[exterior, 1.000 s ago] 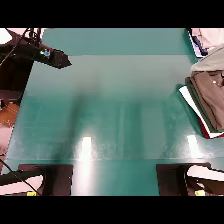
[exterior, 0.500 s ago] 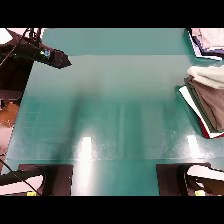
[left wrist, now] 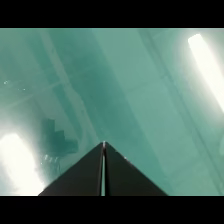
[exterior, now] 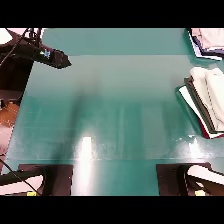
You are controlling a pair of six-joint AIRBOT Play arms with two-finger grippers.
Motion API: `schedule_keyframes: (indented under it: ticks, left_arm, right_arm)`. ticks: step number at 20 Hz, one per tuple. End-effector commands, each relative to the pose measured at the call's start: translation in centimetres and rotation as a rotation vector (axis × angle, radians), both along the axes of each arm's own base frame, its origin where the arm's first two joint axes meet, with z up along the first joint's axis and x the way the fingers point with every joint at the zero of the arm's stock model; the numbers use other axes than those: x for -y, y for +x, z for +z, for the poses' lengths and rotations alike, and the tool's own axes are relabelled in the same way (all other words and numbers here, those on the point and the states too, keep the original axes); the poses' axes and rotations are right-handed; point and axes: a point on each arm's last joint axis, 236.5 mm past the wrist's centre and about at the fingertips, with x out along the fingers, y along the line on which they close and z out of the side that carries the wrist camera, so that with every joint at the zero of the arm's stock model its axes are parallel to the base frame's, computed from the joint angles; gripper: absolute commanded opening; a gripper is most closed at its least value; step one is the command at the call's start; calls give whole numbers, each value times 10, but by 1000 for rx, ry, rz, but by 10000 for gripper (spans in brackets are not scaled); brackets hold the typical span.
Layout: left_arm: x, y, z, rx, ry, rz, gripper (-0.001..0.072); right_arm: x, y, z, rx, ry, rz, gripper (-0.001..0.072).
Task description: Fold the shirts.
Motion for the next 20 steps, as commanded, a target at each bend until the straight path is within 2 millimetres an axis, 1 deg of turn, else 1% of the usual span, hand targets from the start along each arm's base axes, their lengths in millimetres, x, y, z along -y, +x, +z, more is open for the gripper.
schedule_keyframes:
  ticks: [1,2,4,6,8,9,12,14,17,20]
  left_arm:
    - [0,-1,-1,-7,2,-4,27]
    - [0,-1,-1,-6,2,-4,26]
    - [0,2,1,10,-3,4,27]
    - [0,-4,-3,-19,4,-8,27]
    - [0,-8,-5,-37,9,-16,27]
    - [0,-8,-5,-34,9,-16,27]
    - [0,-4,-2,-17,4,-7,27]
    - [0,-3,-2,-15,3,-7,27]
    - [0,-3,-2,-15,3,-7,27]
    - [0,-3,-2,-15,3,-6,27]
  right_arm:
    - [-3,-11,-7,-13,28,-57,589]
    - [-12,-1,-6,26,63,-38,542]
    - [-41,32,0,137,155,37,500]
    - [-77,66,10,241,238,135,271]
    - [-107,87,15,285,279,222,85]
    - [-119,93,16,285,282,262,18]
    - [-151,107,16,288,278,395,18]
    - [-165,115,17,295,275,437,18]
    - [-179,119,17,296,278,477,18]
    - [-180,119,17,296,279,481,18]
